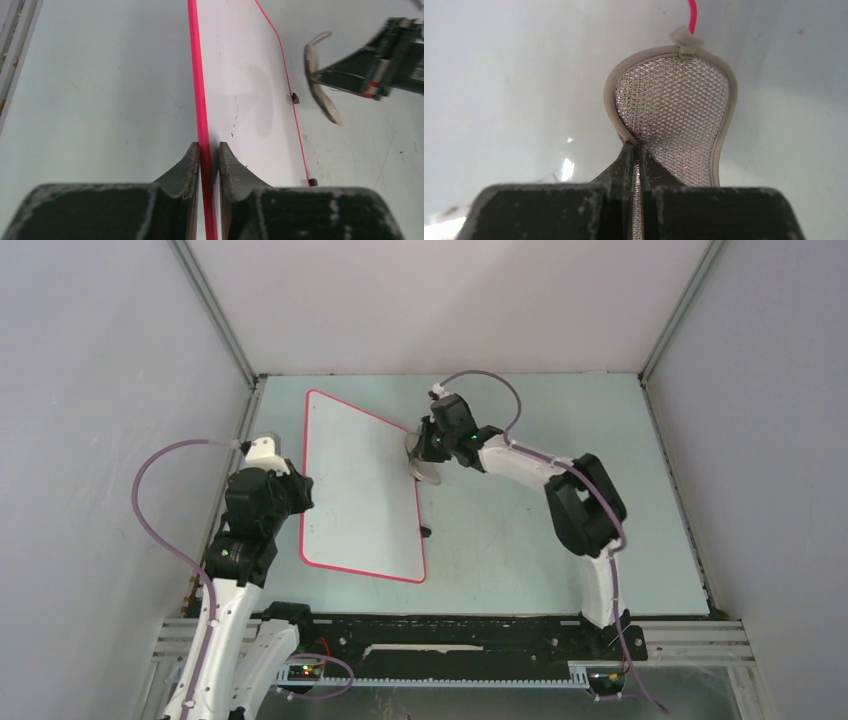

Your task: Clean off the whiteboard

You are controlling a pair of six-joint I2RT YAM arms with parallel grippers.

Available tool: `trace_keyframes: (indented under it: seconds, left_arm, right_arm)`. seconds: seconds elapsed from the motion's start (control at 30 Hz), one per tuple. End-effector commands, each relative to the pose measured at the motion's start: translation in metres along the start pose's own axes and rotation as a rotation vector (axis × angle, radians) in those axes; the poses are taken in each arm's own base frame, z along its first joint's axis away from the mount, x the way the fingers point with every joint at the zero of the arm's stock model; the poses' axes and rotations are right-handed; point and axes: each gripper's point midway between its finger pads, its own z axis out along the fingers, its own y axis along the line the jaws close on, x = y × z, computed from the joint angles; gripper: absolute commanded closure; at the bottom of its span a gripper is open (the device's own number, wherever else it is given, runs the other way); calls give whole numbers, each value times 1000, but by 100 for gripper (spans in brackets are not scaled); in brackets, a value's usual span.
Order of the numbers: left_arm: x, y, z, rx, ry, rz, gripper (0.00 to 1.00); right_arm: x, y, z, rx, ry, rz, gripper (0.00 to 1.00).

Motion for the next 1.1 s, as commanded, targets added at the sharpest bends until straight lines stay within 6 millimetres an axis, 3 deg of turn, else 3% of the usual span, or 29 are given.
trace_keyframes:
  seconds: [0.0, 0.13, 0.23, 0.47, 0.63, 0.73, 0.87, 1.07]
  left_arm:
    - [18, 8, 3, -30, 69, 26, 94]
    - [17, 7, 2, -28, 64, 23, 86]
    - [17, 7, 1, -30, 62, 20, 76]
    - [15, 4, 0, -13, 54, 21, 58]
    - [13, 5, -3, -16, 35, 22, 46]
    - [10, 3, -4, -2, 24, 22, 37]
    - [2, 1, -11, 3, -9, 18, 24]
    - [-35, 2, -42, -36, -92, 12, 13]
  right_arm:
    - [-30, 20, -66, -43, -116, -91, 100]
    - [-8, -8, -96, 37, -106, -131, 100]
    - [22, -38, -113, 110, -62, -159, 100]
    - [75, -124, -162, 408, -21, -201, 100]
    - [114, -155, -183, 524, 75, -173, 100]
    - [130, -163, -191, 556, 95, -163, 100]
    - [138, -158, -202, 544, 102, -166, 82]
    - [107, -129, -237, 448, -20, -219, 35]
